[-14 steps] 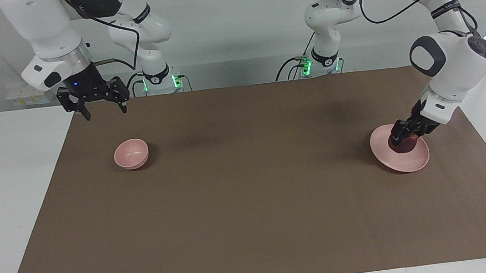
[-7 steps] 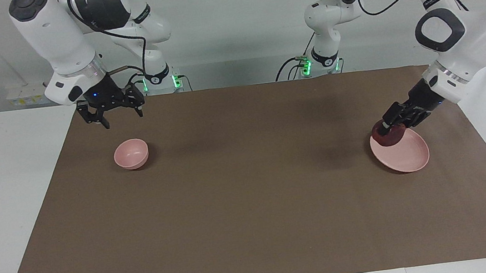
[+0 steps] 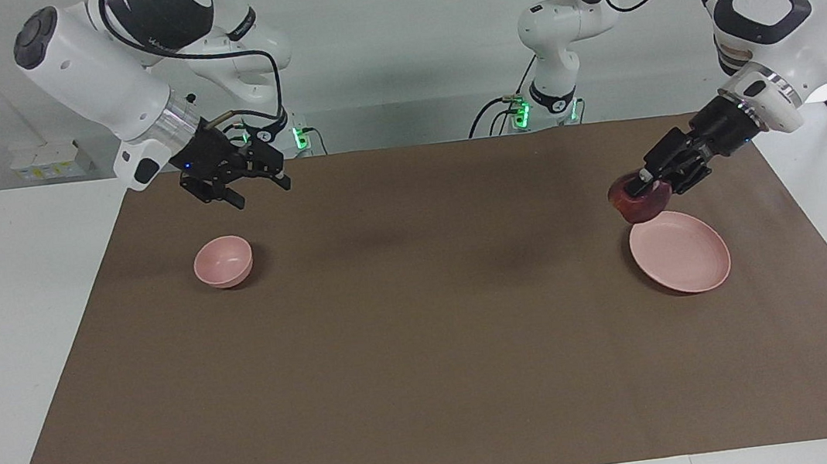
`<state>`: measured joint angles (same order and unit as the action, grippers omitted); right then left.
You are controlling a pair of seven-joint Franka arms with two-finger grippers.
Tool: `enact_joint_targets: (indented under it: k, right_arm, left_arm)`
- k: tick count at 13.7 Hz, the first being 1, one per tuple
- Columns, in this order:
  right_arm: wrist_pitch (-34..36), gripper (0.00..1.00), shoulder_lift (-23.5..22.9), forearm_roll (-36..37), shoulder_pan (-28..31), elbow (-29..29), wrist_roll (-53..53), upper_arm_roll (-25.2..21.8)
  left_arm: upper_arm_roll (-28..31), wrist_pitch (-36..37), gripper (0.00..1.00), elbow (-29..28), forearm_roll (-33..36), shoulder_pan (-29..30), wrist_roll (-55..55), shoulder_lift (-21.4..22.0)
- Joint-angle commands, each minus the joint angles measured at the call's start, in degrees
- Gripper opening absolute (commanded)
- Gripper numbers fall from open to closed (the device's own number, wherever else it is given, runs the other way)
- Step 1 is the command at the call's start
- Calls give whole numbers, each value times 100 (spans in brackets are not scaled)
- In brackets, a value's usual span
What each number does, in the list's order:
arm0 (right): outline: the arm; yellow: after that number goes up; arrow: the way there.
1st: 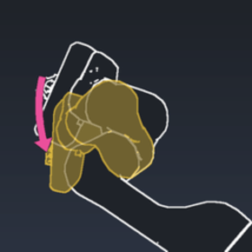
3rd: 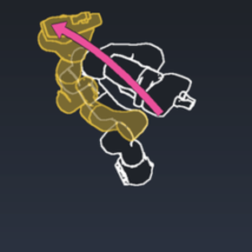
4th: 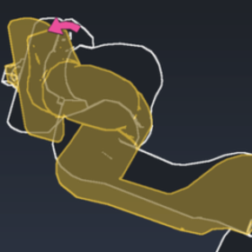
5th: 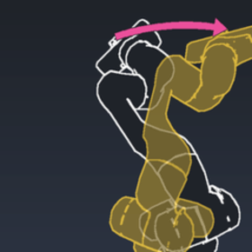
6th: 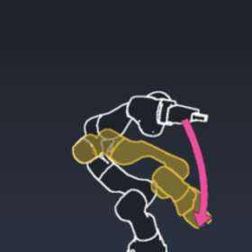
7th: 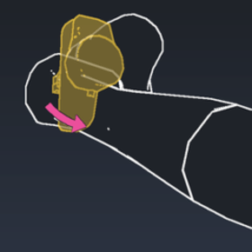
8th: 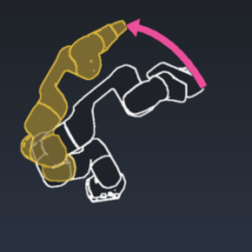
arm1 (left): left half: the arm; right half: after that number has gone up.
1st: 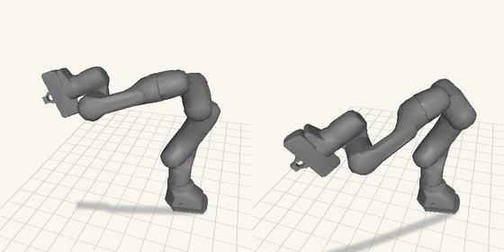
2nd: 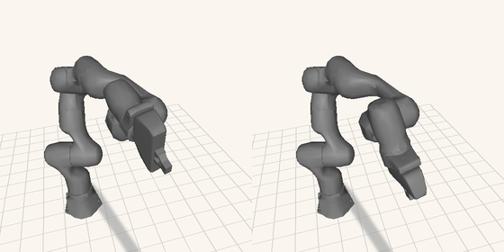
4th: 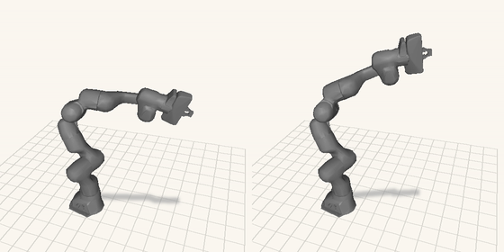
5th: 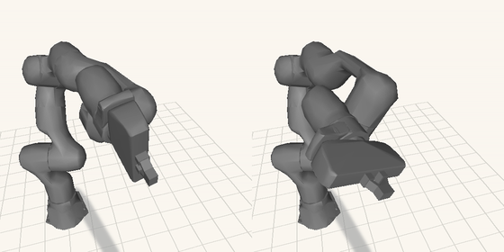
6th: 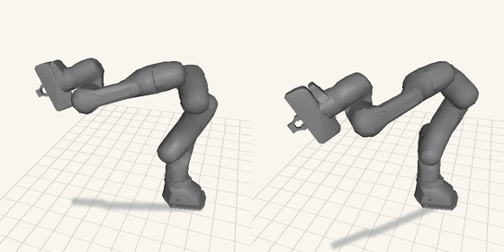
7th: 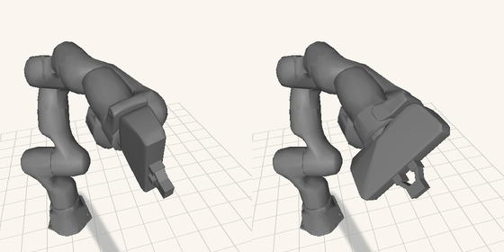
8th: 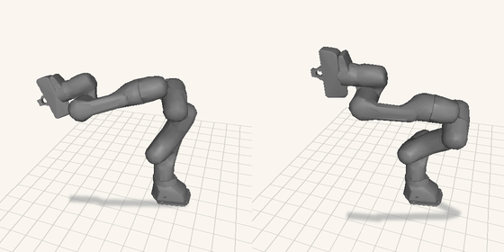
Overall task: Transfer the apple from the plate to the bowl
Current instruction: 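Lift the apple with the left gripper while the right gripper approaches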
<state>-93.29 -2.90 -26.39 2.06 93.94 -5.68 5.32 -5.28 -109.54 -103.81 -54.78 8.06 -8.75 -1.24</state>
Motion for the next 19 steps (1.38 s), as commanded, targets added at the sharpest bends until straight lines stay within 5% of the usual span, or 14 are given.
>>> enact_joint_targets:
  k: [1,9,19]
  right_arm:
    - [-92,100,-26,-367,-153,37,-800,13]
    - [-619,100,-35,-911,-909,2,-3525,13]
    - [-1121,100,-394,-1343,-1393,-314,-6611,13]
  left_arm:
    - [-60,91,0,-86,-689,-41,-74,212]
    - [-518,-32,0,-341,-1324,-691,-109,467]
    - [-527,-1200,0,-491,-1412,-1965,-109,590]
